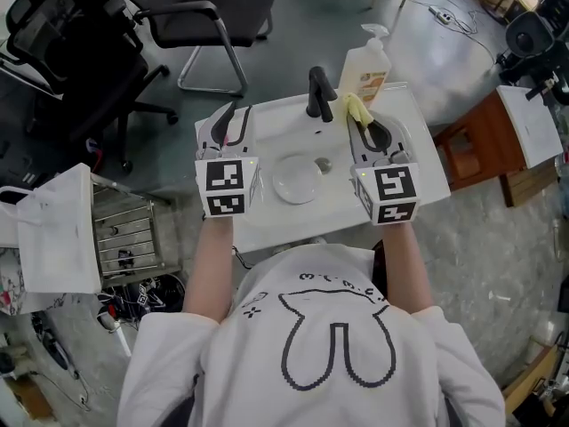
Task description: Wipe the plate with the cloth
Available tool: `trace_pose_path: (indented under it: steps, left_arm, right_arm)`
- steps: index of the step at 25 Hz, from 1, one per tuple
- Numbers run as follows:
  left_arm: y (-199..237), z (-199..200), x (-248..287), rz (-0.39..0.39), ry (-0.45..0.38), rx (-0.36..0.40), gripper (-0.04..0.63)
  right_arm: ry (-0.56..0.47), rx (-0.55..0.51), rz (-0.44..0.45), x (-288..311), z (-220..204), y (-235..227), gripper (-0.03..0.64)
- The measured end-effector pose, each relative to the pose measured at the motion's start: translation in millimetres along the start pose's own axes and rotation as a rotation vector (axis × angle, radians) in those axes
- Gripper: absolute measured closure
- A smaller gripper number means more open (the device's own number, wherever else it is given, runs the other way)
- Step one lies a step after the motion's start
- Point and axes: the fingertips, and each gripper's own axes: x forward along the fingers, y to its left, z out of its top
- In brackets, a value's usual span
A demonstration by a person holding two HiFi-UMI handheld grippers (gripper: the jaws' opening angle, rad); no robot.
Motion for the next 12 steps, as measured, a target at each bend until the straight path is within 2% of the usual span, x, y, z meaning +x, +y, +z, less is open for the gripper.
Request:
trace_pose_path:
  steps: [2, 5, 12]
  left_arm:
    - [4.3, 15.0, -4.2, 0.018, -0.039, 0.042, 0.511]
    - [9.5, 38.3, -11.9, 0.026, -0.111, 0.070, 0.580]
    - [24.5, 84.3, -28.7, 0.027, -0.248, 0.070, 0.586]
  right_arm:
    - [-0.024, -0.023, 0.009, -0.1, 13.7, 1.3, 0.568]
    - [-0.076, 0.001, 0.022, -2.3, 33.8, -1.1, 0.568]
    - [-0.148, -0.011, 0.003, -9.7, 72.2, -16.1, 0.568]
